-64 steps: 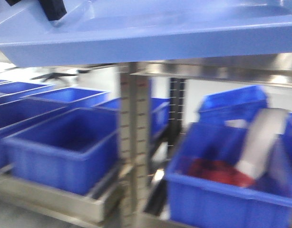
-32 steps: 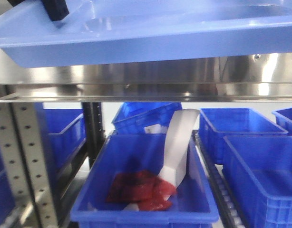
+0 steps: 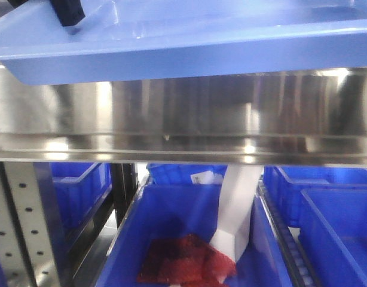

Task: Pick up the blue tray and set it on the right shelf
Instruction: 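Carry the tray up above the metal shelf edge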

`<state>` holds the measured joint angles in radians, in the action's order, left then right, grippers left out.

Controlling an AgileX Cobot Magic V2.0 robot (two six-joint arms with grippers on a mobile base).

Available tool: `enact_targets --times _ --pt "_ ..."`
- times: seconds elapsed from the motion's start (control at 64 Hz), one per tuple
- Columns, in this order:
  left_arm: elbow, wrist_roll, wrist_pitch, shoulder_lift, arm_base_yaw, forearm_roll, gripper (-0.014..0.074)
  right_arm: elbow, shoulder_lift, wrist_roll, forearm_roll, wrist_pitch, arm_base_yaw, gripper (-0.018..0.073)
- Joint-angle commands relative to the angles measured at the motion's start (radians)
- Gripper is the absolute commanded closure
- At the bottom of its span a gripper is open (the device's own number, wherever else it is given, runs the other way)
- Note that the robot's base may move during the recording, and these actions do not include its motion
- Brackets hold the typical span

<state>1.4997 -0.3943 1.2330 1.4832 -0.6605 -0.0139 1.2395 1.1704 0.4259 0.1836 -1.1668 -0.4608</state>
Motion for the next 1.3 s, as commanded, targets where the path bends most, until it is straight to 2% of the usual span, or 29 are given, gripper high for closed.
enact_targets --times 0.0,1.281 --pt "0.022 0.044 0.046 -0.032 -0.015 0.023 0.0645 0.029 -0.025 -0.022 -0.005 0.104 -0.004 0.0503" --pt "0.022 0.044 0.046 -0.032 -0.015 0.025 0.0645 0.029 -0.025 -0.022 -0.005 0.104 -0.004 0.0503"
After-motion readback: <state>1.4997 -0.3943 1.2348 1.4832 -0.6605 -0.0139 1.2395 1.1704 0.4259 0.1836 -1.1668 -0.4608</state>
